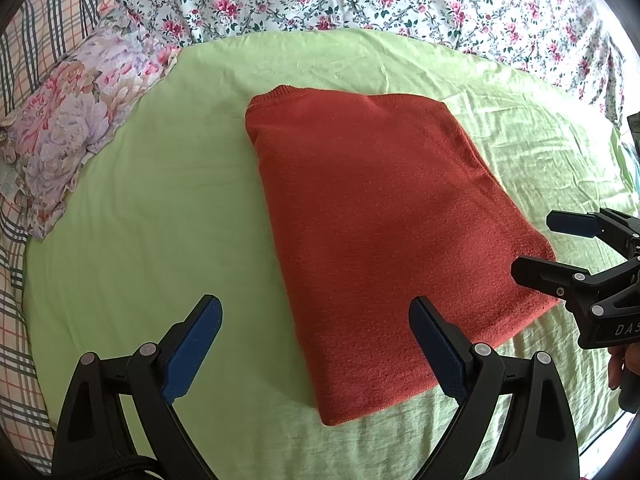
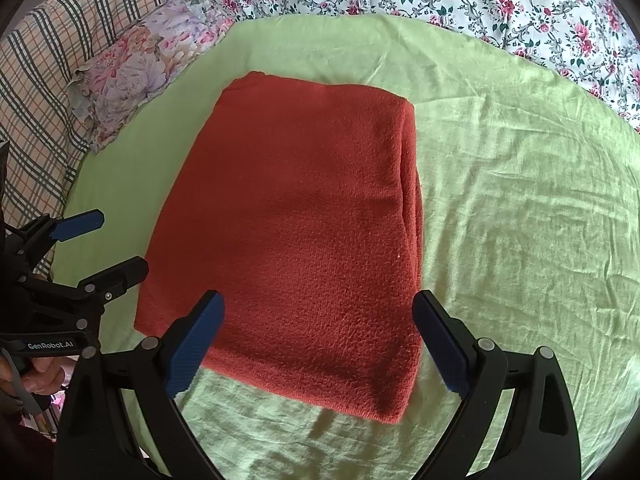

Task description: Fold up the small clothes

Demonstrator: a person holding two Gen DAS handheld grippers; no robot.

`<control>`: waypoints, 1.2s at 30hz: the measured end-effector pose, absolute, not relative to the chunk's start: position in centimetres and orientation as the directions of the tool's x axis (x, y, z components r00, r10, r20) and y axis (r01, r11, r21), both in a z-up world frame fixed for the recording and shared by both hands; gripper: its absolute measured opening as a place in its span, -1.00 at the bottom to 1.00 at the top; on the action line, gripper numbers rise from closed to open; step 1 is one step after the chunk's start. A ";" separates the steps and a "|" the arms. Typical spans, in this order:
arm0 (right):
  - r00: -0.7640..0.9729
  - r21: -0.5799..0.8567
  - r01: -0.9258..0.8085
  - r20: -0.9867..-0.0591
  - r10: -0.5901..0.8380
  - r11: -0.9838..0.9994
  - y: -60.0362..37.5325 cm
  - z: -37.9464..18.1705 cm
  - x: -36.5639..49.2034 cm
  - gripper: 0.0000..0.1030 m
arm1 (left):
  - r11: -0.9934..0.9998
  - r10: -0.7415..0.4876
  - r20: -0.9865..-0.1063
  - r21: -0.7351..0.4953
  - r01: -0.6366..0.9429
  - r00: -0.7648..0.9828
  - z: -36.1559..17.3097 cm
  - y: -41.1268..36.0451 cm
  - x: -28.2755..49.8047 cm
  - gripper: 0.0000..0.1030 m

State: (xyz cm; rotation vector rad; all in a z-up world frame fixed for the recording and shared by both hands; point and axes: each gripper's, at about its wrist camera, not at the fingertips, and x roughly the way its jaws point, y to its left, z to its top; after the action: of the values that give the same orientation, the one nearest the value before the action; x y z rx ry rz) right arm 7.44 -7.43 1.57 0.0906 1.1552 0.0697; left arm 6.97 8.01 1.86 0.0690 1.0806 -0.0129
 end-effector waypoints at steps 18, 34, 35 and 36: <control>0.405 0.113 -0.002 -0.908 0.104 0.994 -7.5 1.7 7.3 0.84 | 0.997 0.019 -0.881 0.051 0.055 0.473 1.9 7.9 7.0 0.85; 0.412 0.115 0.007 -0.905 0.102 0.993 -7.4 2.0 7.2 0.84 | 0.997 0.015 -0.881 0.052 0.065 0.474 2.1 7.9 7.3 0.85; 0.413 0.115 0.007 -0.905 0.102 0.993 -7.4 2.0 7.1 0.84 | 0.996 0.014 -0.881 0.052 0.066 0.473 2.1 7.9 7.3 0.85; 0.413 0.115 0.008 -0.905 0.101 0.993 -7.4 2.0 7.1 0.84 | 0.996 0.013 -0.881 0.051 0.068 0.473 2.1 7.9 7.3 0.85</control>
State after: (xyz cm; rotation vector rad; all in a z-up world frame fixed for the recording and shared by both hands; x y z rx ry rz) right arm 7.14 -7.43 1.99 0.1067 1.1437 0.0590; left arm 7.32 7.85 2.10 0.0831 1.0776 -0.0337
